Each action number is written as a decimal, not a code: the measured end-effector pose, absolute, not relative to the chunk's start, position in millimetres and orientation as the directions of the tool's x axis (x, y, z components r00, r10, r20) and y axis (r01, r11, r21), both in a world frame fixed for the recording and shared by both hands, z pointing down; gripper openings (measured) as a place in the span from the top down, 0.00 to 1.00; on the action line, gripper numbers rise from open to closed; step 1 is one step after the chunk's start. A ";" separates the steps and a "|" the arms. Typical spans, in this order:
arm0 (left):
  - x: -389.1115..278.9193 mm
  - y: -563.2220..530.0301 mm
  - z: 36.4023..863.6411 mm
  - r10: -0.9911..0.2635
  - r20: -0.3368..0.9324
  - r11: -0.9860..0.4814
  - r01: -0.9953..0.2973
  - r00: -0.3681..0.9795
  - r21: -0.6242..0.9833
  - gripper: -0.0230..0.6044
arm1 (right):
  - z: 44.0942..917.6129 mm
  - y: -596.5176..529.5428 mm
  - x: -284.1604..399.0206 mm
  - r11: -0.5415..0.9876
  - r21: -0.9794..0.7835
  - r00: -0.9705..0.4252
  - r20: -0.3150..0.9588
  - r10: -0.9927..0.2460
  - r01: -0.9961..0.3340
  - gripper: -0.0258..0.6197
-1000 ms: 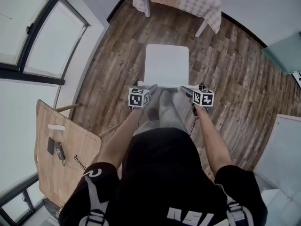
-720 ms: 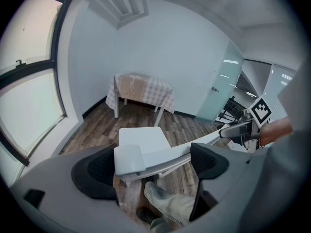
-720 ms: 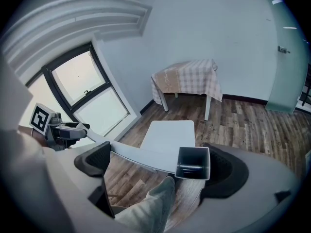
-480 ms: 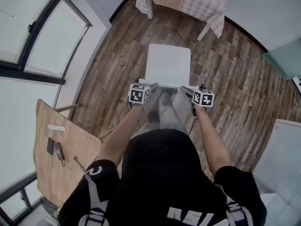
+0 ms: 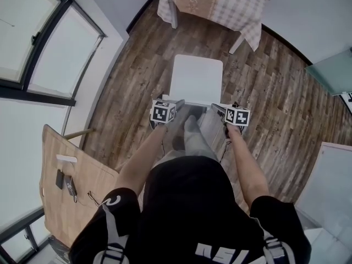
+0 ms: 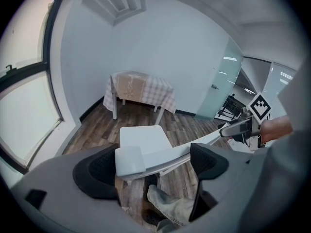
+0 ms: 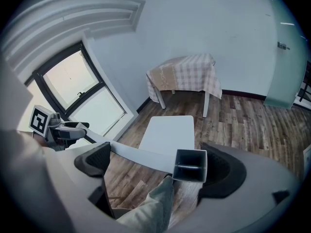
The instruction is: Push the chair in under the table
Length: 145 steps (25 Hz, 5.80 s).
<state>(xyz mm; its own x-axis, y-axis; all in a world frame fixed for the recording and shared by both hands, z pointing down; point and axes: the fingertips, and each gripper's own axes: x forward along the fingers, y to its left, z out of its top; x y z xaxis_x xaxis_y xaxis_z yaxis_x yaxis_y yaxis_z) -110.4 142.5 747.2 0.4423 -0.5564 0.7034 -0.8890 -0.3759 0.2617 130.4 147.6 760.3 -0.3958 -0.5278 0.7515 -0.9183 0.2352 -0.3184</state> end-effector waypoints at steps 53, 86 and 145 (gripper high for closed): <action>-88.2 -131.0 746.3 -0.464 0.766 -0.425 -0.871 0.444 0.247 0.25 | 759.7 -105.7 152.6 0.151 -0.326 -0.356 0.788 -0.502 -0.933 0.06; -75.9 -259.7 745.7 -0.469 0.761 -0.435 -0.867 0.449 0.244 0.25 | 759.2 -233.1 163.8 0.154 -0.332 -0.363 0.790 -0.493 -0.931 0.06; -86.8 -543.2 756.4 -0.381 0.765 -0.579 -0.779 0.520 0.242 0.25 | 770.3 -477.1 142.4 0.030 -0.348 -0.314 0.802 -0.508 -0.937 0.06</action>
<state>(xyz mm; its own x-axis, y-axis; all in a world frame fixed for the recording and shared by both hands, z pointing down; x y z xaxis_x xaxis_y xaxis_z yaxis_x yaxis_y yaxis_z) -86.8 -543.2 756.4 0.5200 -0.3807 0.7646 -0.7790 -0.5786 0.2417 142.4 -477.1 770.3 -0.3139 -0.5078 0.8023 -0.9371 0.0295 -0.3479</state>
